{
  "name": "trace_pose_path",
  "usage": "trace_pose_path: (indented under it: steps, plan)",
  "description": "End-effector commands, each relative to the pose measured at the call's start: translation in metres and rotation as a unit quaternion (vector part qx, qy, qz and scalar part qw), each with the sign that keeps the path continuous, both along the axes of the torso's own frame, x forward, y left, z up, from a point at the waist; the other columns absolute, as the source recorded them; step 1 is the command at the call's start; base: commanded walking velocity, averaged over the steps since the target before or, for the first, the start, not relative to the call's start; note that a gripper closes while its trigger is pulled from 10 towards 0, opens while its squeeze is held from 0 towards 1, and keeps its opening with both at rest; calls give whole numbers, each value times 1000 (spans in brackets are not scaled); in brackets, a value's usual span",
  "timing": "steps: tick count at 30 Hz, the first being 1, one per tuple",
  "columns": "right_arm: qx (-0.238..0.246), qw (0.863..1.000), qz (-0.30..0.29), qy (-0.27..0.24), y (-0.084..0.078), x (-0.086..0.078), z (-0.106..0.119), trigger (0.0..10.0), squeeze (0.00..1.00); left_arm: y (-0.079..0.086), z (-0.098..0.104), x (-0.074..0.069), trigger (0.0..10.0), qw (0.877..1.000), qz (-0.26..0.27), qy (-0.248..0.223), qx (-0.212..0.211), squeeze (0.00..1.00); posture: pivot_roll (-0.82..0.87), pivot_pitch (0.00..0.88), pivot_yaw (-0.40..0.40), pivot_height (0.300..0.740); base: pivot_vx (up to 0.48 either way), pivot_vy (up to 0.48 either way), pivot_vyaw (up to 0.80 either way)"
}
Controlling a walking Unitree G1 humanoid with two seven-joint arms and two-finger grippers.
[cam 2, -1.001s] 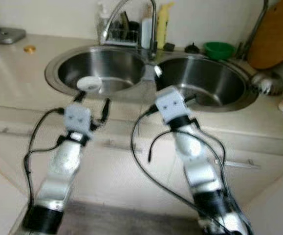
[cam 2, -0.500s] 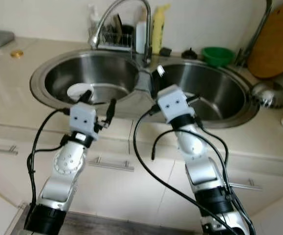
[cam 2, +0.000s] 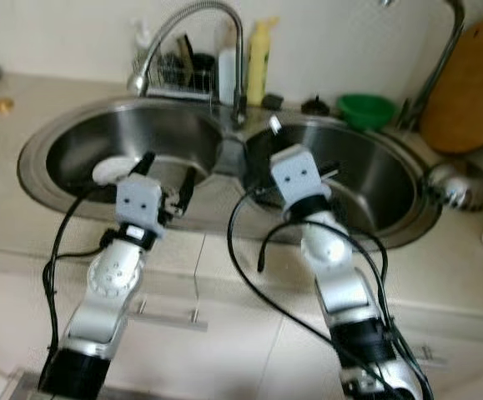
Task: Kitchen organization
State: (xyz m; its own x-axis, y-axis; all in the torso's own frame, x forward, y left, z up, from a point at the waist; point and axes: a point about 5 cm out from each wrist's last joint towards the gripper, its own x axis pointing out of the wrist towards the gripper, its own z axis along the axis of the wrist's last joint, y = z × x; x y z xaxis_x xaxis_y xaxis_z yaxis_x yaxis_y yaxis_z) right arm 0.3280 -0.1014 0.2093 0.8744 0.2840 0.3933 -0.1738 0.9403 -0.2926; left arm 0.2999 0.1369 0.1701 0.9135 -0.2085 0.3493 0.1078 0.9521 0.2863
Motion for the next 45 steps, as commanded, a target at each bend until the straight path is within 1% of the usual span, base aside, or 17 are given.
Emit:
trace_pose_path:
  steps: [1,4,10,13,14,16,17,21,22,23,24,25,36,40,42,43,45]
  plan:
    - [18,999,2,37,-2,7,-4,10000,0,-3,5,-1,10000,1000,-3,-12,-3,0,88,0,-72,740,0,0,0]
    - [34,997,10,75,0,16,-6,10000,0,-3,5,0,10000,1000,-1,-11,-2,0,87,0,-70,740,0,0,0]
    - [20,993,1,119,0,36,-13,10000,0,-4,5,1,10000,1000,-2,-12,-1,0,87,0,-66,740,0,0,0]
    - [10,983,-26,180,-10,52,-28,10000,0,-6,6,2,10000,1000,-4,-13,-1,0,90,0,-66,740,0,0,0]
    - [-17,972,-48,229,-18,58,-44,10000,0,-6,6,2,10000,1000,-4,-13,-1,0,100,0,-73,740,0,0,0]
    - [-28,967,-55,246,-22,60,-49,10000,0,-6,6,3,10000,1000,-4,-13,0,0,101,0,-75,740,0,0,0]
    - [-25,958,-71,276,-30,61,-58,10000,0,-5,6,3,10000,1000,-2,-14,0,0,106,0,-80,740,0,0,0]
    - [28,930,-103,353,-50,60,-79,10000,0,-3,6,2,10000,1000,3,-14,0,0,108,0,-86,740,0,0,0]
    - [39,924,-108,364,-53,59,-82,10000,67,-2,6,1,10000,1000,4,-14,0,0,108,0,-87,740,0,0,0]
    - [45,922,-111,369,-55,59,-84,10000,67,-2,6,1,10000,1000,4,-14,0,0,108,0,-87,740,0,0,0]
    - [49,921,-114,369,-58,60,-84,10000,757,-2,6,1,10000,1000,5,-14,0,0,107,0,-87,740,0,0,0]
    - [54,921,-114,368,-59,60,-84,10000,1000,-2,6,1,10000,1000,6,-14,0,0,107,0,-87,740,0,0,0]
    - [111,924,-93,354,-55,63,-74,10000,1000,-4,5,1,10000,1000,2,-10,-4,0,92,0,-74,740,0,0,0]
    - [166,944,-84,273,-54,65,-49,10000,1000,-4,4,0,10000,1000,2,-7,-7,0,92,0,-77,740,0,0,0]
    - [176,949,-82,249,-54,65,-41,10000,1000,-4,4,0,10000,1000,2,-6,-7,0,92,0,-77,740,0,0,0]
    - [175,963,-79,191,-54,60,-25,10000,1000,-4,3,-1,10000,1000,2,-3,-10,0,89,0,-78,740,0,0,0]
    - [171,974,-75,129,-52,52,-8,10000,1000,-3,2,-2,10000,1000,2,0,-13,0,89,0,-78,740,0,0,0]
